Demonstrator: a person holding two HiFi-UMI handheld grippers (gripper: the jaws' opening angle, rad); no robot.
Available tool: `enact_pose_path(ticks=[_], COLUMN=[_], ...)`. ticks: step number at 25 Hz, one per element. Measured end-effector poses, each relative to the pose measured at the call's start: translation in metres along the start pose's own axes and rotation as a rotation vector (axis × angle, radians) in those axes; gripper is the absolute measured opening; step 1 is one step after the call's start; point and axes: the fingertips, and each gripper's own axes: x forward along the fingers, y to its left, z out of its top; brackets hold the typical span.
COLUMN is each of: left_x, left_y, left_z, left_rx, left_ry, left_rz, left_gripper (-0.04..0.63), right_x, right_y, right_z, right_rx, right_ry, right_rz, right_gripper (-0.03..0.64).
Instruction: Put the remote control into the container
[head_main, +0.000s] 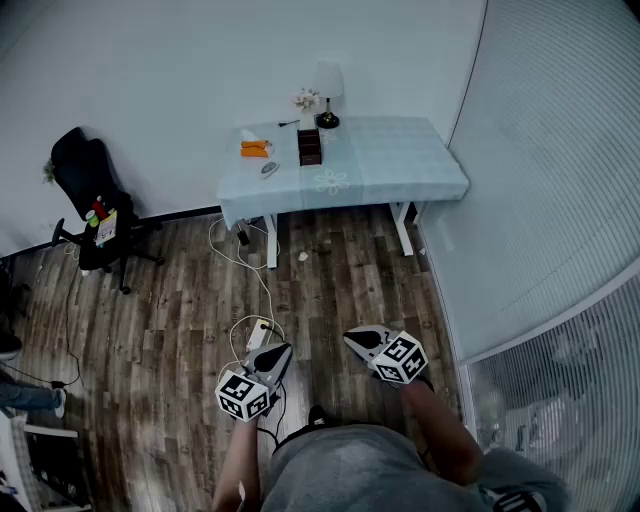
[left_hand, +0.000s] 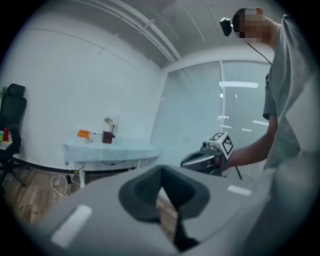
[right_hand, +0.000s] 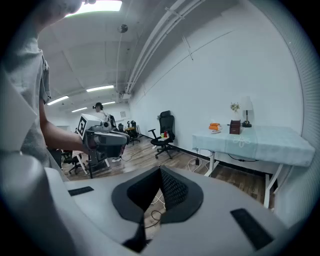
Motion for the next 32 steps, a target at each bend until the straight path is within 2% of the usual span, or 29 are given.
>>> enact_pose_path(ticks=[5,13,32], left_x=[-0.001,-0.007,-0.014], left_y=[0.006,0.018,0.054], left_z=[0.003,0.002,0.000], left_rx=[-0.002,-0.007,0.000], left_ry=[0.001,0.001,0.019], left_rz=[-0.008,-0.015,-0.084], left_gripper=[0.000,0.000,0.000], right_x=[0.007,0.022,0.049], right_y=[-0.001,0.006,0.009], right_z=[0.016,0.018,0.019], right_rx=[0.048,0.002,0.023], right_ry=[-0.051,-0.015,-0.016], right_rz=[0.008,0.008,-0.060], right_gripper=[0.015,0.016,0.017])
